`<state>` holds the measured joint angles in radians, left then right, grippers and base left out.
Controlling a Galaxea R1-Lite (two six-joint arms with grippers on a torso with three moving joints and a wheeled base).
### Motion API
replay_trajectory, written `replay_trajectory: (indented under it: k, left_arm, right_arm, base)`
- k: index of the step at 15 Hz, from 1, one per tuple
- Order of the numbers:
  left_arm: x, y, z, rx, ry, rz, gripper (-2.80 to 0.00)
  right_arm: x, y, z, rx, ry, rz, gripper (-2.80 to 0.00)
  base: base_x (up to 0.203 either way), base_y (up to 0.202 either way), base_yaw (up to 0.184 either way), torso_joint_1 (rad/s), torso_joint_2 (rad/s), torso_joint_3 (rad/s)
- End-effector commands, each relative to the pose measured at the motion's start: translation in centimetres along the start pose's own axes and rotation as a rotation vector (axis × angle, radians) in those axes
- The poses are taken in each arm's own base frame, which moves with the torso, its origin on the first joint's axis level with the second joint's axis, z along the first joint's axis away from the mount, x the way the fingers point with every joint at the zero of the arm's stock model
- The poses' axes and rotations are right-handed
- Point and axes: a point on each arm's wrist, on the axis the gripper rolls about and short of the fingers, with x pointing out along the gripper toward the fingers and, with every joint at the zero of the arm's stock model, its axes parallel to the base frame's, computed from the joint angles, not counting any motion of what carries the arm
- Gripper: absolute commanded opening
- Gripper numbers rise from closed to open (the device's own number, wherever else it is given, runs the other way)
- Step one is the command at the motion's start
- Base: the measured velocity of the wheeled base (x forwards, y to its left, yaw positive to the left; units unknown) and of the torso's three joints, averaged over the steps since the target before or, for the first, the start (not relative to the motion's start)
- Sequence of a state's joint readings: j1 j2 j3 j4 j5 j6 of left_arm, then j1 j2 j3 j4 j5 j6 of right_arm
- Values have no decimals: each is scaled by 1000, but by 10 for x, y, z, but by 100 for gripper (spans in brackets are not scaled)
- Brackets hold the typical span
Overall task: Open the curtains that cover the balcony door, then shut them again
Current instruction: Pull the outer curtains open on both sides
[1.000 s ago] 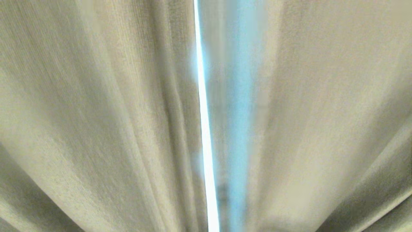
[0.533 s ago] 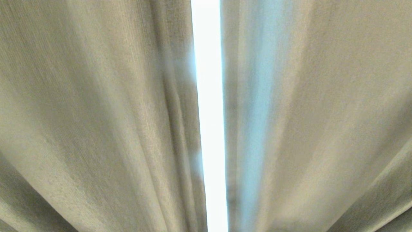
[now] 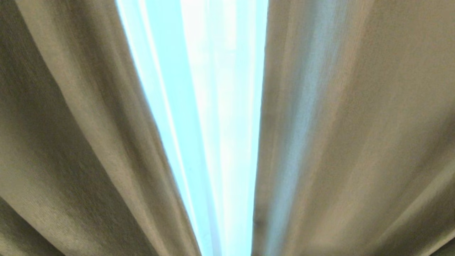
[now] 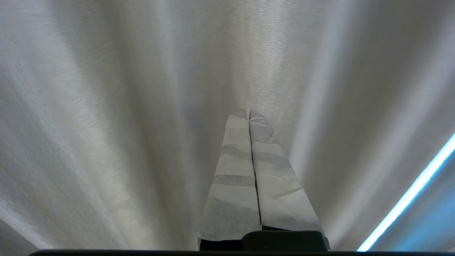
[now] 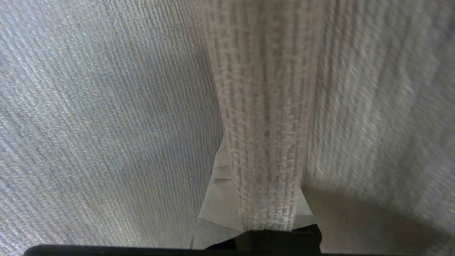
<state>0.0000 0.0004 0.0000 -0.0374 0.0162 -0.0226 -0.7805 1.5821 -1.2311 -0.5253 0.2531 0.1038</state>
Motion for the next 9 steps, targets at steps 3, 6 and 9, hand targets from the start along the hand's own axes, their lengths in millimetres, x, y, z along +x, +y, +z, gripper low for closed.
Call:
replay_trajectory:
  k: [3, 6, 9]
  left_arm:
    - [0, 0, 0, 0, -1, 1, -280]
    - [0, 0, 0, 0, -1, 1, -280]
    - [0, 0, 0, 0, -1, 1, -280]
  right_arm:
    - [-5, 6, 6, -5, -19, 41, -280]
    - [-12, 16, 10, -6, -26, 98, -280]
    - [-24, 40, 12, 5, -29, 192, -280]
  base:
    - [0, 0, 0, 0, 0, 0]
    - [0, 0, 0, 0, 0, 0]
    - [0, 0, 0, 0, 0, 0]
